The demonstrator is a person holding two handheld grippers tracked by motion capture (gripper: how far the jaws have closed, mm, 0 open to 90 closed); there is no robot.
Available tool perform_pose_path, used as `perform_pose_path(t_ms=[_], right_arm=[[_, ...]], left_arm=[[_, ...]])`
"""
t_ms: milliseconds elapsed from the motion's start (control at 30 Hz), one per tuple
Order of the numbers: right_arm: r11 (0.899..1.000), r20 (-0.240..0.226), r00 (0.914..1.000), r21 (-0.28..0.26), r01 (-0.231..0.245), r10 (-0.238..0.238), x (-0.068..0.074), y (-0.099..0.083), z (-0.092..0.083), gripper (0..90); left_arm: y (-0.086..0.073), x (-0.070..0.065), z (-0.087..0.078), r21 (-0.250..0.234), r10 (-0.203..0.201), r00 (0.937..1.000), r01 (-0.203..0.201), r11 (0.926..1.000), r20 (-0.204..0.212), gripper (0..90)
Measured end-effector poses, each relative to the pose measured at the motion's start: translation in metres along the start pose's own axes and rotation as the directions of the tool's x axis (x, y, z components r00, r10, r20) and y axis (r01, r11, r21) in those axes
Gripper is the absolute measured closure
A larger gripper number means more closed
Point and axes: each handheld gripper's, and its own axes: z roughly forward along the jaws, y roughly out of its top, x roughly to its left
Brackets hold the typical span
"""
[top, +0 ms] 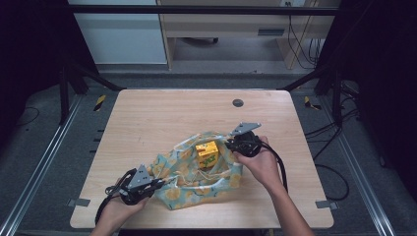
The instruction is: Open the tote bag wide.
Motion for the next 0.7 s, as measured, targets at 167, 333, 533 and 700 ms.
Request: perform_pose_path(t_ms=[167, 333, 533, 700], right_arm=[[0.999, 0.011, 0.9987, -0.019, -0.049, 0.049, -0.012, 0.007, 0.01, 89.3], [0.995, 0.049, 0.9941, -0.036, -0.095, 0.096, -0.03, 0.012, 0.02, 90.0], [0.993, 0.059, 0.9917, 0.015, -0.116, 0.115, -0.037, -0.005, 0.036, 90.0], [0.99, 0.058, 0.9891, 0.04, -0.138, 0.135, -0.042, -0.017, 0.044, 90.0]], left_arm=[[0.003, 0.006, 0.002, -0.029, -0.007, 0.9998, 0.007, 0.9996, -0.02, 85.8], [0.006, 0.009, 0.006, -0.051, -0.017, 0.9992, 0.015, 0.9986, -0.037, 85.8], [0.006, 0.007, 0.014, -0.019, -0.014, 0.9996, 0.013, 0.9997, -0.025, 85.7], [0.003, 0.009, 0.021, 0.011, -0.031, 0.9994, 0.032, 0.9994, -0.016, 85.9]])
